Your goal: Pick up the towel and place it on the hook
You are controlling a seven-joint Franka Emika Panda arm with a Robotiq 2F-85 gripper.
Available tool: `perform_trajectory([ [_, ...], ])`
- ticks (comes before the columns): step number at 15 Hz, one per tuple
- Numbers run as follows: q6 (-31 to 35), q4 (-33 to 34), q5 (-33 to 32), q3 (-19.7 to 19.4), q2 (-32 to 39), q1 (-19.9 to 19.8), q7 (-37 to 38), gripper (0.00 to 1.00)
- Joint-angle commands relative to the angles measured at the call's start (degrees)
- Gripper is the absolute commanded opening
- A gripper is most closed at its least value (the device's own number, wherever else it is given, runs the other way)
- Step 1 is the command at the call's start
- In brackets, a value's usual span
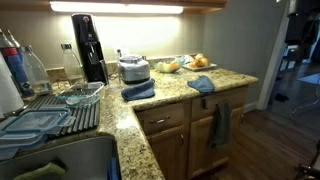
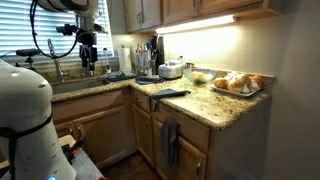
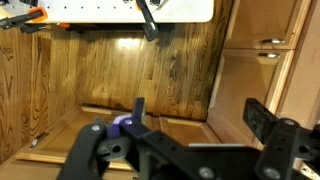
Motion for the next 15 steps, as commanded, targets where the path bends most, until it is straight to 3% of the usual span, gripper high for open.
perform_trajectory([
  [1,-0.20,0.13,0.21,0.35,-0.06,-0.50,-0.26,1.00],
  [9,-0.06,0.30,0.13,0.36,0.40,-0.75,-0.05,1.00],
  [15,3.39,1.85,-0.88,-1.20,4.66,-5.02,0.75,1.00],
])
